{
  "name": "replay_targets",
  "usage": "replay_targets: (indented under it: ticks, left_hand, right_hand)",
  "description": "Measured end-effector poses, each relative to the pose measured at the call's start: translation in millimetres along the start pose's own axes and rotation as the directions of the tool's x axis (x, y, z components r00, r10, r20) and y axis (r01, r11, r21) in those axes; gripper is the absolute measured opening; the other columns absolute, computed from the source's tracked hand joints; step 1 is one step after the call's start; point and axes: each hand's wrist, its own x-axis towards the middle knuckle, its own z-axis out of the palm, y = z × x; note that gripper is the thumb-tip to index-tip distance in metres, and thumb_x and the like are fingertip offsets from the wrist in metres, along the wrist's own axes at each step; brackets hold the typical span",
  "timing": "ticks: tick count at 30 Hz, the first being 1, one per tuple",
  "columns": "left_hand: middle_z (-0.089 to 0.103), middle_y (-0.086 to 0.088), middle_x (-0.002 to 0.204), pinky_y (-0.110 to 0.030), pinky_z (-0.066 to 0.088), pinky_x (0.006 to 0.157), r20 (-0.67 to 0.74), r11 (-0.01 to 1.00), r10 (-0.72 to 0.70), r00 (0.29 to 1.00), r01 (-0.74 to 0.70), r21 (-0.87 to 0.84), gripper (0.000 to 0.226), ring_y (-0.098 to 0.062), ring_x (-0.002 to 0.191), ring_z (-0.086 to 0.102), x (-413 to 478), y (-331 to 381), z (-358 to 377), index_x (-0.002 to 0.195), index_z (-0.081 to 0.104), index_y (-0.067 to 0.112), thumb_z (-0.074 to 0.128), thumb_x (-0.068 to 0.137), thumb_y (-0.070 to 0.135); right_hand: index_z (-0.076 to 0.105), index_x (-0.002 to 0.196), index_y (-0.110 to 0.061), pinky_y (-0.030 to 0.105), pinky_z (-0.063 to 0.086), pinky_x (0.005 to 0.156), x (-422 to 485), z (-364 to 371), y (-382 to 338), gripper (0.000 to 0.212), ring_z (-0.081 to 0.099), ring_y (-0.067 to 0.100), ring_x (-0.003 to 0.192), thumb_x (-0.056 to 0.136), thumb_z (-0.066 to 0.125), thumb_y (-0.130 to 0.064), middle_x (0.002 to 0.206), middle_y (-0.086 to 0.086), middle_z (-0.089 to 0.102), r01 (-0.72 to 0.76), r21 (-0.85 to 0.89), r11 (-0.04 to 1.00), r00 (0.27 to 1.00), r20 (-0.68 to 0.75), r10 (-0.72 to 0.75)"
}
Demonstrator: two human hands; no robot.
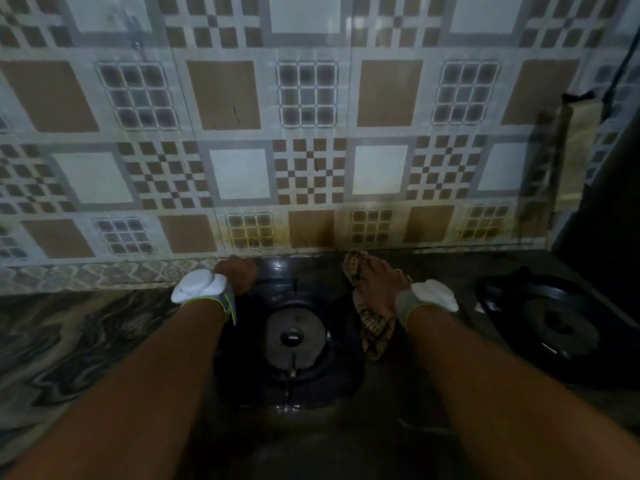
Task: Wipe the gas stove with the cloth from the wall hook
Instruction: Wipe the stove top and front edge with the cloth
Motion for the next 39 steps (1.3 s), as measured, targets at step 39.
replay_targets:
  ticks: [39]
  left_hand:
    - [0.046, -0.032, 0.139, -0.047, 0.042, 0.101, -0.104, 0.981, 0.144, 0.984, -0.156, -0.118, 0.051, -0.047, 0.124, 0.049, 55, 51, 1, 0.144, 0.029, -0.004, 0.017, 0.101, 0.021]
  right_hand:
    - [0.021, 0.153, -0.015, 0.030, 0.014, 0.117, 64, -58, -55, 0.061, 0.015, 0.028, 0.150, 0.100, 0.049, -0.028, 0.163, 0.009, 0.013, 0.233, 0.113, 0.966, 0.905, 0.339, -0.258]
